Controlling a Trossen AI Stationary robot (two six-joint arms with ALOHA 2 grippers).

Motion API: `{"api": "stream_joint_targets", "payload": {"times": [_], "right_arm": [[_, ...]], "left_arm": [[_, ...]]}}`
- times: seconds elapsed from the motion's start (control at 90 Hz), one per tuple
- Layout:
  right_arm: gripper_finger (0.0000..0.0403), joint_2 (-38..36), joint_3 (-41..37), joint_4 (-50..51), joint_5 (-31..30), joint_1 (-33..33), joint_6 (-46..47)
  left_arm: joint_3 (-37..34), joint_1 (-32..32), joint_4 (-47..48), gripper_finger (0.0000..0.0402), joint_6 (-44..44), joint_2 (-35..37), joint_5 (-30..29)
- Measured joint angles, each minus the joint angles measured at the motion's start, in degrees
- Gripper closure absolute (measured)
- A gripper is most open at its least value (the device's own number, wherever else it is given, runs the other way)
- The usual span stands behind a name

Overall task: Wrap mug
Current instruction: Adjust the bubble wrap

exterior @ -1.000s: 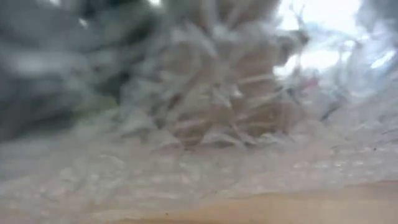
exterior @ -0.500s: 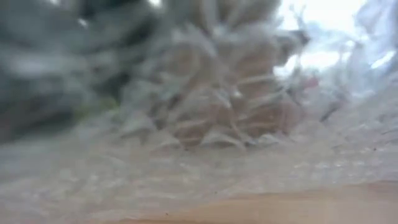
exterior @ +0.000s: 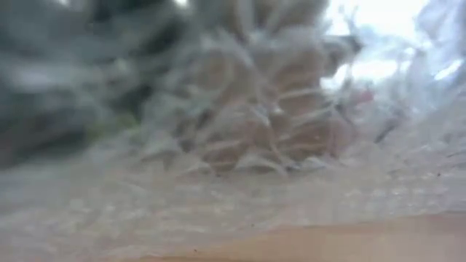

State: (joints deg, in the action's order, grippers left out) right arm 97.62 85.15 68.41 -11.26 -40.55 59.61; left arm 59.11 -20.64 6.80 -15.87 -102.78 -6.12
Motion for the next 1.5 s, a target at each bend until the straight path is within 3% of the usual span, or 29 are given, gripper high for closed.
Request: {"api": "stream_joint_targets", "payload": {"times": [0.089,0.189,0.344,0.5,0.7,1.056,1.278,1.367,1.5], "right_arm": [[0.0167,0.1,-10.75,-10.27,8.68,-1.11,5.57],[0.0167,0.09,-19.91,-20.3,13.2,-2.69,10.67],[0.0167,0.09,-29.04,-29.96,13.96,-3.98,13.33],[0.0168,-0.26,-32.78,-31.18,10.59,-2.72,11.08],[0.0168,-0.22,-33.1,-31.87,5.28,1.36,-0.07],[0.0168,-0.11,-32.87,-33.54,4.73,7.87,-18.88],[0.0168,-2.68,-22.56,-22.13,9.69,11.0,-25.02],[0.0168,-4.41,-17.48,-13.66,5.49,11.51,-29.15],[0.0168,-8.27,-11.95,-6.05,-7.83,14.03,-31.04]], "left_arm": [[0.0,0.0,0.03,0.0402,-0.38,0.0,4.1],[0.0,-0.04,-0.41,0.0402,-0.66,-0.34,6.41],[0.04,0.0,-0.12,0.0402,-2.55,-3.43,6.75],[0.35,0.27,2.63,0.0402,-5.02,-6.44,6.71],[0.46,-0.2,12.43,0.0402,-11.56,-5.57,6.2],[0.35,-3.12,24.92,0.0402,-16.87,-3.88,4.58],[1.04,-3.93,28.14,0.0402,-16.84,-0.39,4.66],[1.1,-4.04,29.09,0.0402,-16.59,2.82,3.16],[1.55,-4.11,29.76,0.0402,-16.4,8.15,-1.68]]}}
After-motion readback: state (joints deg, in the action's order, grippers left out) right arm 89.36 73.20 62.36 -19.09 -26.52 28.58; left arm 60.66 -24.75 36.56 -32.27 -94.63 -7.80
